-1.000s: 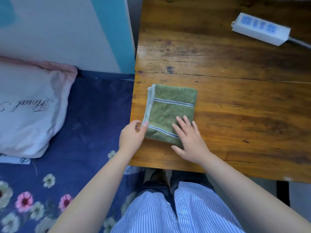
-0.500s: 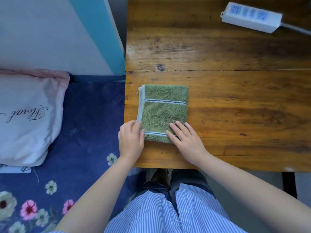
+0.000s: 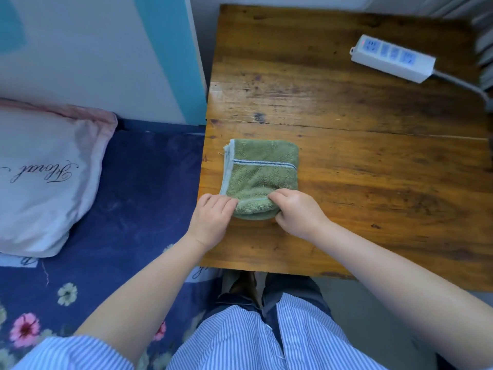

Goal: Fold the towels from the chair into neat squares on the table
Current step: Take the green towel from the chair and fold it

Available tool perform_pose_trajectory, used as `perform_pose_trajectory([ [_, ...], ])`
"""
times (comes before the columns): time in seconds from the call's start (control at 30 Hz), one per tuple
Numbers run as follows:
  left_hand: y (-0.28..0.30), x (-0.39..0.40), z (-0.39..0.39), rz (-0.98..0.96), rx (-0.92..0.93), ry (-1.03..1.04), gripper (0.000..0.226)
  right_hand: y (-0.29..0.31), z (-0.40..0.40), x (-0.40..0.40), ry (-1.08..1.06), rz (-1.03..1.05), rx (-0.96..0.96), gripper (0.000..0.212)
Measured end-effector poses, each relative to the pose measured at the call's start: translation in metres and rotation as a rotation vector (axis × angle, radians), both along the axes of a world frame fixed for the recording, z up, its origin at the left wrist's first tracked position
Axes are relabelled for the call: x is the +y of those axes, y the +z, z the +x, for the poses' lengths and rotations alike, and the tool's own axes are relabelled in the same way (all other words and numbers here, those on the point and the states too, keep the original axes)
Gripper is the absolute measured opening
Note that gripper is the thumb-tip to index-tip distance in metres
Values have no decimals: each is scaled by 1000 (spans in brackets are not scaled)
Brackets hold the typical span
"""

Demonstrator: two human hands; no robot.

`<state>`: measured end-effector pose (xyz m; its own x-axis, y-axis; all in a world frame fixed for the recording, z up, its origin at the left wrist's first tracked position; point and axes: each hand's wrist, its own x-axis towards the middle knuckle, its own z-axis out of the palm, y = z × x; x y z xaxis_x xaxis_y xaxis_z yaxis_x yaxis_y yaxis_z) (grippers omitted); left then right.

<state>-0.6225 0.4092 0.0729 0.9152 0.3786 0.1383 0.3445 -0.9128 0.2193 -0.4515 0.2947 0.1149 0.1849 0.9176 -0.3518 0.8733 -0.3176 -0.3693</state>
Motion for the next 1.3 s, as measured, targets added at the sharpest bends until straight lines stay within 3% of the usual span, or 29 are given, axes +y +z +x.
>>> perform_pose_trajectory([
  [0.13,28,-1,1,-160,79,21,28,33,5,1,164,35,-85,43],
  [0.23,59,-8,0,-357,111,192,31,42,3,-5,378,112,-316,70],
  [0.33,81,-18,-9,-462,117,405,37,47,-6,-4,465,81,-409,98],
  [0.43,98,-34,-25,-487,131,500,41,51,-10,3,540,155,-400,78],
  [0.57,115,-69,-64,-451,95,587,62,72,-29,25,739,192,-343,50],
  [0.67,125,-97,-97,-465,159,786,71,97,-65,37,881,178,-290,46],
  [0.77,133,-145,-140,-471,164,973,60,115,-120,30,1064,94,-214,34],
  [0.87,142,-193,-181,-345,215,1087,58,131,-175,12,1211,74,-181,37],
  [0.93,146,-218,-200,-222,280,1094,69,135,-202,3,1270,106,-184,36],
  [1.03,149,-260,-241,-260,357,1210,95,142,-261,-23,1403,148,-195,35],
  [1.17,149,-313,-314,-196,270,1294,76,148,-343,-57,1494,181,-203,33],
  [1.3,158,-338,-380,-175,220,1224,61,151,-405,-76,1558,112,-230,28],
])
